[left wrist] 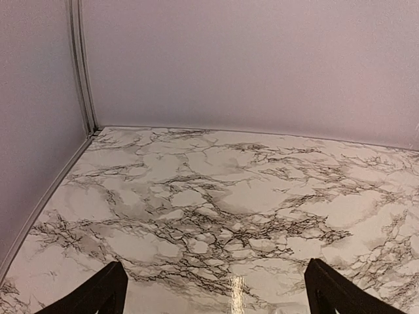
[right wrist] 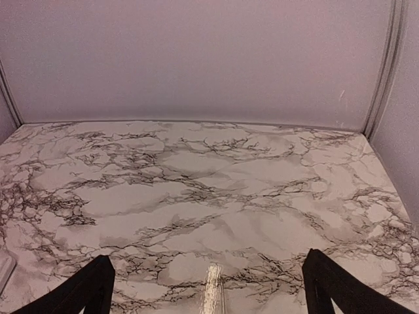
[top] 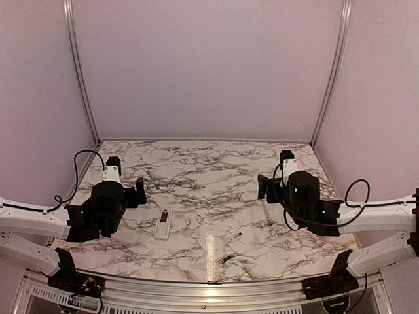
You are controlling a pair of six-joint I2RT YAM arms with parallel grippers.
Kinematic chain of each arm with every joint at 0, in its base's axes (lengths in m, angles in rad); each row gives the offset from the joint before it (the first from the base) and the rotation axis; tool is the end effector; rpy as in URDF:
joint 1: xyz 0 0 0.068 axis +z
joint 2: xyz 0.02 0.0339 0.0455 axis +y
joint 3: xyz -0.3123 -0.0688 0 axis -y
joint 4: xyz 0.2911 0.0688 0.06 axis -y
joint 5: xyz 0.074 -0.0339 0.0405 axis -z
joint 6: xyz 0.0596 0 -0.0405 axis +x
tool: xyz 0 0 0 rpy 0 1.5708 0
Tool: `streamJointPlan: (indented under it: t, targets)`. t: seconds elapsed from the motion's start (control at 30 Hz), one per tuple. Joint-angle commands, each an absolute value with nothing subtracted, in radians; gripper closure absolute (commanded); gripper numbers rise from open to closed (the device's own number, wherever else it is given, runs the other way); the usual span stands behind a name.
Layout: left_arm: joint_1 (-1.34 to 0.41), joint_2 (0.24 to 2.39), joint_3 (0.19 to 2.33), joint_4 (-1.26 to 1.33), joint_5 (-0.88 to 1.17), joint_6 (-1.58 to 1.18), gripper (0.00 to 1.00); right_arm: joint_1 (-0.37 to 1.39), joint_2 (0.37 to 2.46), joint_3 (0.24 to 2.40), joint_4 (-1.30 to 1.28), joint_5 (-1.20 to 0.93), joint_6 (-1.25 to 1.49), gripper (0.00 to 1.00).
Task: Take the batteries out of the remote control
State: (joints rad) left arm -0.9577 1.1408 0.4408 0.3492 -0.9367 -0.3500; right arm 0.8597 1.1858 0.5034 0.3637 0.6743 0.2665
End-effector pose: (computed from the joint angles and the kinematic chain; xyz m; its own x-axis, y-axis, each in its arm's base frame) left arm 0.1853 -0.1799 0.2182 -0.2026 -0.0650 -0.9771 -0.0216 0.9978 -0.0620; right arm 0.2116 0.1886 0.2281 -0.2512 0.0236 -0.9676 -0.1438 0.9877 0.0614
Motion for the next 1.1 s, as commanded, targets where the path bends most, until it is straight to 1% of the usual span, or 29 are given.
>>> streamJointPlan:
  t: [0.0, 0.13, 0.23, 0.4, 0.47, 0.5, 0.6, 0.67, 0.8, 0.83, 0.9, 0.97, 1.07]
  targets:
    - [-0.934, 1.102, 0.458, 0.312, -0.957, -0.315, 0.01, 0.840, 1.067, 0.503, 0.381, 0.758, 0.165, 0.02]
    - [-0.849, 1.109, 0.477, 0.328, -0.959, -0.256, 0.01, 0.724, 0.972, 0.496, 0.389, 0.709, 0.158, 0.02]
    - [-0.753, 1.117, 0.505, 0.315, -0.957, -0.216, 0.01, 0.643, 0.948, 0.510, 0.387, 0.723, 0.150, 0.01]
    - [-0.584, 1.150, 0.542, 0.374, -0.937, -0.154, 0.01, 0.497, 1.031, 0.580, 0.309, 0.716, 0.201, 0.02]
    - [-0.529, 1.185, 0.552, 0.414, -0.941, -0.126, 0.01, 0.442, 1.079, 0.575, 0.329, 0.759, 0.230, 0.01]
    - [-0.503, 1.204, 0.555, 0.431, -0.932, -0.119, 0.01, 0.406, 1.100, 0.565, 0.359, 0.749, 0.244, 0.03]
    - [-0.425, 1.240, 0.547, 0.472, -0.875, -0.125, 0.01, 0.305, 1.166, 0.531, 0.432, 0.609, 0.248, 0.02]
    - [-0.384, 1.256, 0.520, 0.538, -0.850, -0.093, 0.01, 0.274, 1.208, 0.519, 0.465, 0.601, 0.224, 0.02]
    - [-0.353, 1.284, 0.419, 0.753, -0.845, 0.053, 0.01, 0.246, 1.292, 0.497, 0.529, 0.716, 0.181, 0.02]
    - [-0.347, 1.294, 0.402, 0.799, -0.831, 0.069, 0.01, 0.239, 1.312, 0.485, 0.567, 0.721, 0.163, 0.02]
    - [-0.332, 1.325, 0.389, 0.848, -0.810, 0.087, 0.01, 0.214, 1.334, 0.509, 0.538, 0.687, 0.185, 0.02]
    - [-0.317, 1.361, 0.390, 0.886, -0.802, 0.101, 0.01, 0.205, 1.347, 0.512, 0.565, 0.687, 0.178, 0.02]
    - [-0.288, 1.404, 0.391, 0.916, -0.747, 0.078, 0.01, 0.205, 1.373, 0.437, 0.782, 0.684, 0.067, 0.02]
